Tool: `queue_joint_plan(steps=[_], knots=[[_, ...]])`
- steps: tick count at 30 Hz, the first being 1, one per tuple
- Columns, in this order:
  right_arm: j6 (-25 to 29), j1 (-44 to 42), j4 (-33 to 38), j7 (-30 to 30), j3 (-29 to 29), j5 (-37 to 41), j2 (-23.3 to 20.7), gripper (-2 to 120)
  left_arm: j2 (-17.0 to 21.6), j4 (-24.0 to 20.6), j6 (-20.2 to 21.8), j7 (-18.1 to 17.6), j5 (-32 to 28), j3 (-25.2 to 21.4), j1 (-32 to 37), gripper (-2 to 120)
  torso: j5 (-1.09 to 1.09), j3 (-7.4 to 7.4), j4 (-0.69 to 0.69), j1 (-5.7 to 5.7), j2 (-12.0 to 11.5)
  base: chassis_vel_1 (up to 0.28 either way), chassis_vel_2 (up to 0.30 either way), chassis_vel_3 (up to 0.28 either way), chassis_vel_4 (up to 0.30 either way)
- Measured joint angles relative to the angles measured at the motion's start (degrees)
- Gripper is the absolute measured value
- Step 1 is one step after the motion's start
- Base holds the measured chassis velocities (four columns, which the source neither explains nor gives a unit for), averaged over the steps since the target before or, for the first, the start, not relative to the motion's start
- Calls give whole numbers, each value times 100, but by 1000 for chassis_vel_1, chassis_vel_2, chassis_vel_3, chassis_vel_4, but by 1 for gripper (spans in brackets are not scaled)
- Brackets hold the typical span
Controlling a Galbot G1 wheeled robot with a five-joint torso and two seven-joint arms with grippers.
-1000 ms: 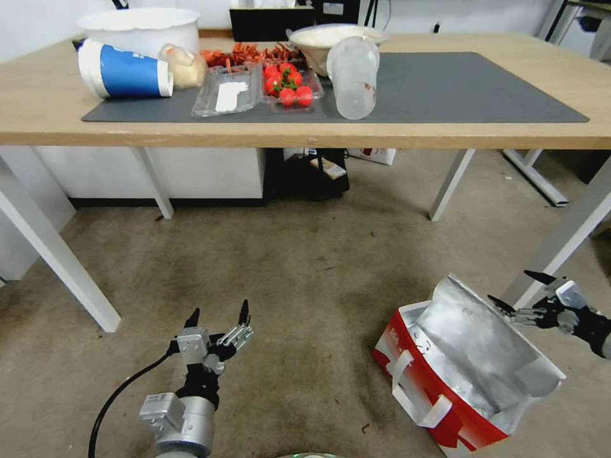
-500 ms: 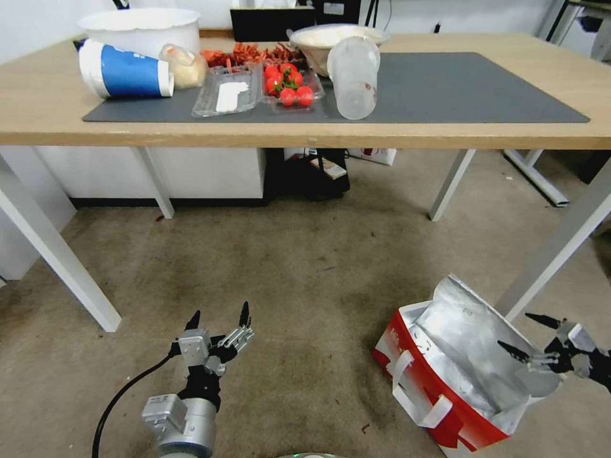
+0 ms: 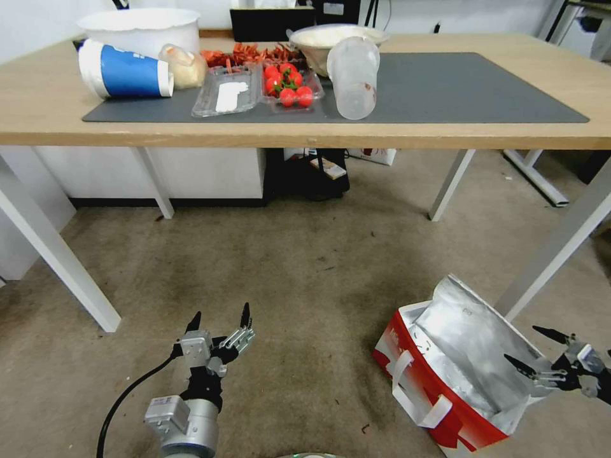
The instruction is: Pick up the food delivery bag from the floor and place it on the table.
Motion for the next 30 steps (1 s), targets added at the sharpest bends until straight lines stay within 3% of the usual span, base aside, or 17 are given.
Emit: queue_joint_plan(steps=[8,14,17,19,24,27,30], knots=[[-4,43,-51,48,-62,-5,19,100,-26,0,-40,-6,24,4,27,100,0,0,0,0,0,0,0,0,0],[-68,85,-66,78,-106,-4,19,87,-34,5,-58,-14,27,7,25,100,0,0,0,0,0,0,0,0,0],[-131,98,-69,91,-127,2,16,79,-34,10,-75,-19,28,7,26,100,0,0,0,0,0,0,0,0,0],[-203,142,-80,96,-154,17,4,63,-26,28,-114,-45,28,0,26,100,0,0,0,0,0,0,0,0,0],[-241,152,-58,100,-171,29,-3,50,-19,40,-133,-61,23,-3,10,100,0,0,0,0,0,0,0,0,0],[-255,161,-50,99,-188,41,-9,33,-15,58,-150,-77,15,-5,-6,100,0,0,0,0,0,0,0,0,0],[-262,164,-41,99,-193,47,-11,24,-6,67,-161,-82,13,-6,-7,100,-1,0,0,0,0,0,0,0,0]])
